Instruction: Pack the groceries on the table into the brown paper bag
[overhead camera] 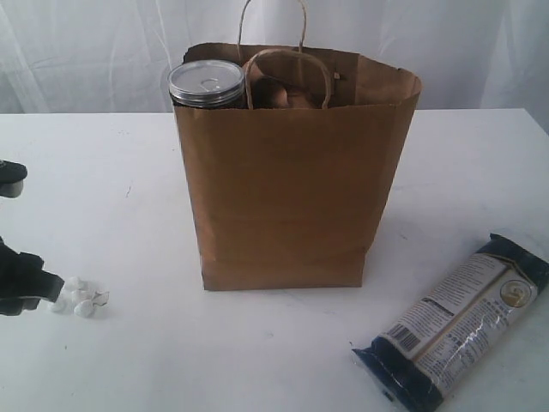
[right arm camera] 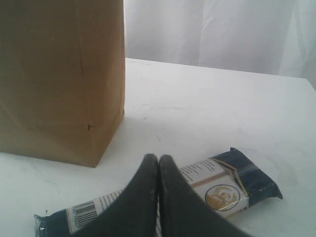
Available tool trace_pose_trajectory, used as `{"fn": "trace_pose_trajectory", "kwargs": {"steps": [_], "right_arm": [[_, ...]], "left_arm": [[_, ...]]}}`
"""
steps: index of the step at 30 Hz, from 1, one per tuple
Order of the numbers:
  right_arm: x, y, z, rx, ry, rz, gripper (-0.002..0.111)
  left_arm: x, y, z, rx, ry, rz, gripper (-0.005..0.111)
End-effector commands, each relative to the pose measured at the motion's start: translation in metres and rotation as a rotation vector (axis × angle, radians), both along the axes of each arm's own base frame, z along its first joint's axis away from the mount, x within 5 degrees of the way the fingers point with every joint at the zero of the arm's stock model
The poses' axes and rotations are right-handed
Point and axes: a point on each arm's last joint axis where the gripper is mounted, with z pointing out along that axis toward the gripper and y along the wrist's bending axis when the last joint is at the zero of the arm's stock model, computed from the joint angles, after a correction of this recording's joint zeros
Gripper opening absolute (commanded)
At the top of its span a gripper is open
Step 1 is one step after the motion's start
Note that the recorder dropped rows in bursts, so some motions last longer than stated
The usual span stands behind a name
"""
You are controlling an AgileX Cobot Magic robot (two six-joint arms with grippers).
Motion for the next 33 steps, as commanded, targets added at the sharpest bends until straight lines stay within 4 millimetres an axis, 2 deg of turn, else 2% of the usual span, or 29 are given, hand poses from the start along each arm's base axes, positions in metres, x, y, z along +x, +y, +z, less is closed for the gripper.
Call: {"fn": "trace_pose_trajectory", "kwargs": {"steps": [1, 15, 19, 27, 33], "right_arm": [[0.0, -0.001, -0.001, 0.002, 0.0, -0.01, 0.0], [0.0, -0.001, -0.001, 0.002, 0.0, -0.01, 0.0], [0.0, -0.001, -0.001, 0.002, 0.0, -0.01, 0.0], [0.0, -0.001, -0.001, 0.002, 0.0, -0.01, 0.0], [0.0, -0.001, -0.001, 0.002, 0.0, -0.01, 0.0]], "left_arm": [[0.008, -0.002, -0.01, 0.011, 0.021, 0.003, 0.069], [0.031, -0.008, -0.042, 0.066, 0.03, -0.001, 0.069], [0.036, -0.003, -0.045, 0.113, 0.002, 0.03, 0.069], [0.045, 0.006, -0.051, 0.086, -0.006, 0.075, 0.069], [0.049, 0.004, -0.059, 0.067, 0.003, 0.077, 0.069]]}}
